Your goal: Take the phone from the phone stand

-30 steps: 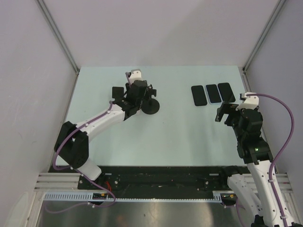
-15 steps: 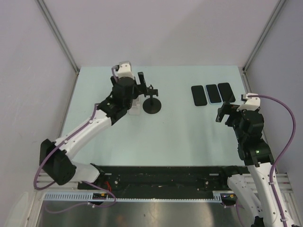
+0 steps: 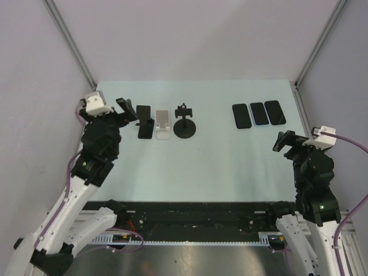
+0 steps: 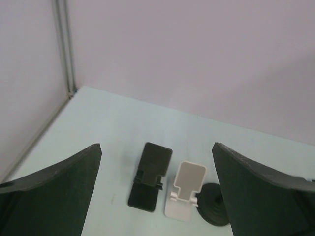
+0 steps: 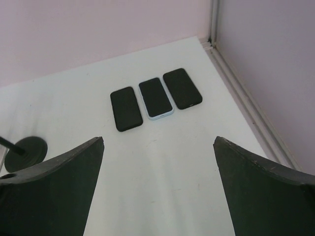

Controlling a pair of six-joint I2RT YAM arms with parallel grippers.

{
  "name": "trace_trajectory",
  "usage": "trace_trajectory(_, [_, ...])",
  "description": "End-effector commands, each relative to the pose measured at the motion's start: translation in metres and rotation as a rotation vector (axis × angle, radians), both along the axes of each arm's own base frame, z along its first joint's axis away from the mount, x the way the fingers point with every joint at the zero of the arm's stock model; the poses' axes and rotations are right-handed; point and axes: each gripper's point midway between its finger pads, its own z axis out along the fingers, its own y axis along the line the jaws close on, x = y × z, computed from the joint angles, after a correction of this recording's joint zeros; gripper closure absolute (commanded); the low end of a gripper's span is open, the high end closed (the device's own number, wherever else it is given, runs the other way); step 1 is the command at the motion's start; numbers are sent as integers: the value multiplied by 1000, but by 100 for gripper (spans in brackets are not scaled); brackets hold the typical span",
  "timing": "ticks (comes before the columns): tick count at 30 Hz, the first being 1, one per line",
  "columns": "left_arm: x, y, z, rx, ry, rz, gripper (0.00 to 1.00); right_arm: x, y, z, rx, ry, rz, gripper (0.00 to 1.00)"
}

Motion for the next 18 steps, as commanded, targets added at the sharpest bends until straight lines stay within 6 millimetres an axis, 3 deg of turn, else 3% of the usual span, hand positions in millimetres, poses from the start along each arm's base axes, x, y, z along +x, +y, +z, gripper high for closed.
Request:
trace_trajectory(1, [-39,43,10,61,-73,126,0,-18,-25,25,-4,-113,-132,0])
trace_trajectory(2, [-57,52,20,35,-128,127,0,-25,-32,30,-7,-138,-166,0])
trace_trajectory(8, [-102,70,-13,27,-219,106,0,-38,-43,33,15,-212,-221,0])
trace_trajectory(11, [-110,77,-31,29,-231,127,0,-43,-44,28,38,-246,-226,0])
trace_trajectory(14, [-123,84,-37,-20,-291,133,0,-50,-46,32,47,-291,-231,0])
trace_trajectory(18, [-135,89,-29,-79,-425,137,0,-55,-51,31,48,-308,-255,0])
